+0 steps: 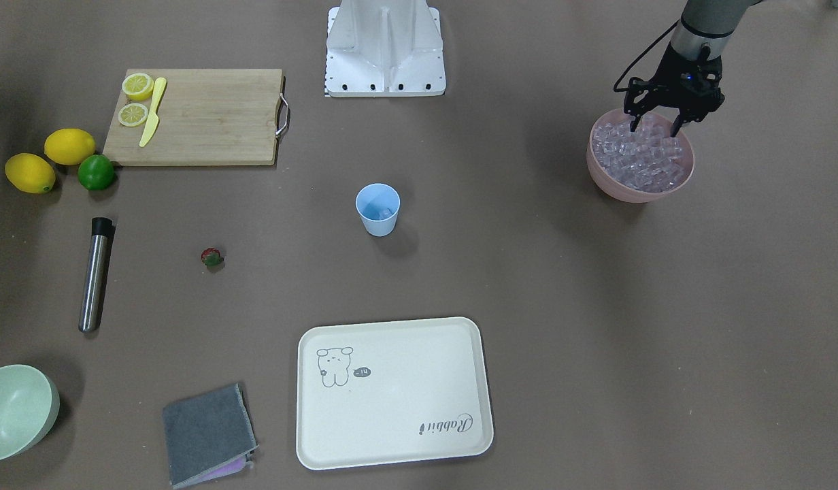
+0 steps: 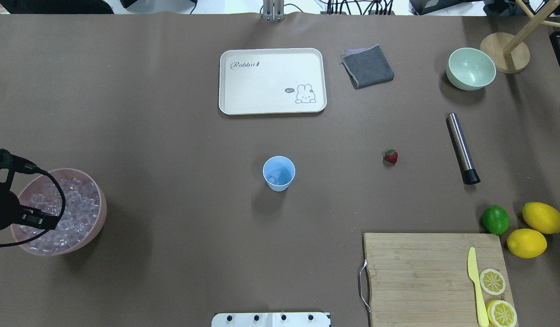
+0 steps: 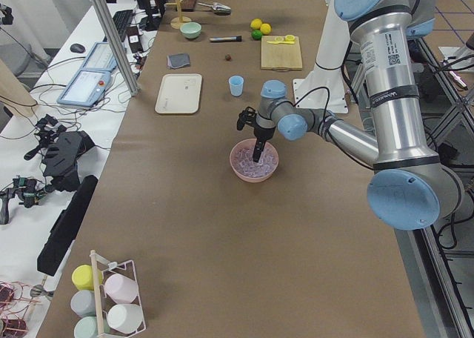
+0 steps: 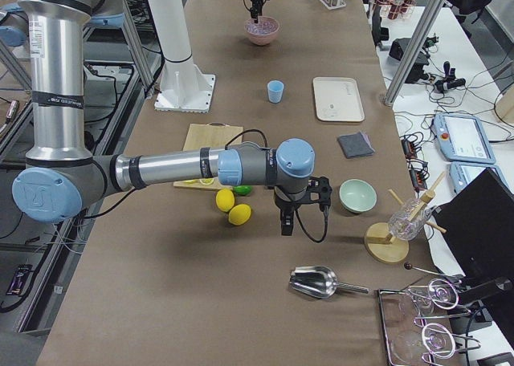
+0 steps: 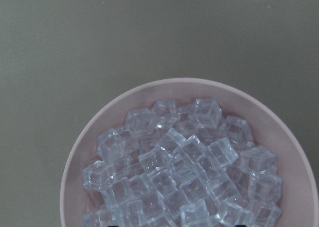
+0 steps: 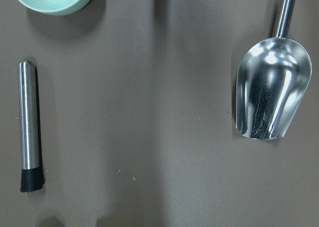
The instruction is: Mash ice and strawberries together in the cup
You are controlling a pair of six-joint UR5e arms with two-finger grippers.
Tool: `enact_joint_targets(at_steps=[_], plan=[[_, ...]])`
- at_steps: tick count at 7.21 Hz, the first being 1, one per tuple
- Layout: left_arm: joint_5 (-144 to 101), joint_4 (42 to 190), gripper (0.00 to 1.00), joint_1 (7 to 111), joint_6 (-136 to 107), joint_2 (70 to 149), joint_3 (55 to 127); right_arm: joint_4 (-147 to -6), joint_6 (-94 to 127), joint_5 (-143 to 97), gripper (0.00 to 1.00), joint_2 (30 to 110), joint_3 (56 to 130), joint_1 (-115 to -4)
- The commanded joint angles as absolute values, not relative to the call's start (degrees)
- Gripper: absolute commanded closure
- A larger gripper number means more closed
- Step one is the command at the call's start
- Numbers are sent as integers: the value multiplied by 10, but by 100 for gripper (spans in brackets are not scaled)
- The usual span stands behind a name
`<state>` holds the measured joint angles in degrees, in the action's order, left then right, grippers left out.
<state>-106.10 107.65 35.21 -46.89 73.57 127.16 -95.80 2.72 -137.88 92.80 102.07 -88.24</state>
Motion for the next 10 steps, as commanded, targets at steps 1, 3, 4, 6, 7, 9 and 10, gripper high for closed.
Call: enact_joint_targets(at_steps=[1, 3, 4, 6, 7, 9, 10], plan=[[-1060, 1077, 27, 328, -468, 731, 1271, -957, 27, -1377, 0, 927, 1021, -882], [-1060, 1077, 31, 313, -468, 728, 1271, -957, 28, -1374, 0, 926, 1021, -882], [-1060, 1077, 31, 310, -468, 724, 1271, -958, 28, -1371, 0, 927, 1021, -883], [-1060, 1077, 33, 310, -468, 723, 1269, -958, 28, -1369, 0, 927, 1022, -883], [-1060, 1076, 33, 310, -468, 723, 1266, -957, 28, -1368, 0, 926, 1022, -883], [-1060, 1076, 33, 310, -467, 712, 1264, -958, 28, -1368, 0, 922, 1022, -883], [-1060, 1078, 33, 310, -467, 703, 1265, -957, 28, -1365, 0, 921, 1022, -883]])
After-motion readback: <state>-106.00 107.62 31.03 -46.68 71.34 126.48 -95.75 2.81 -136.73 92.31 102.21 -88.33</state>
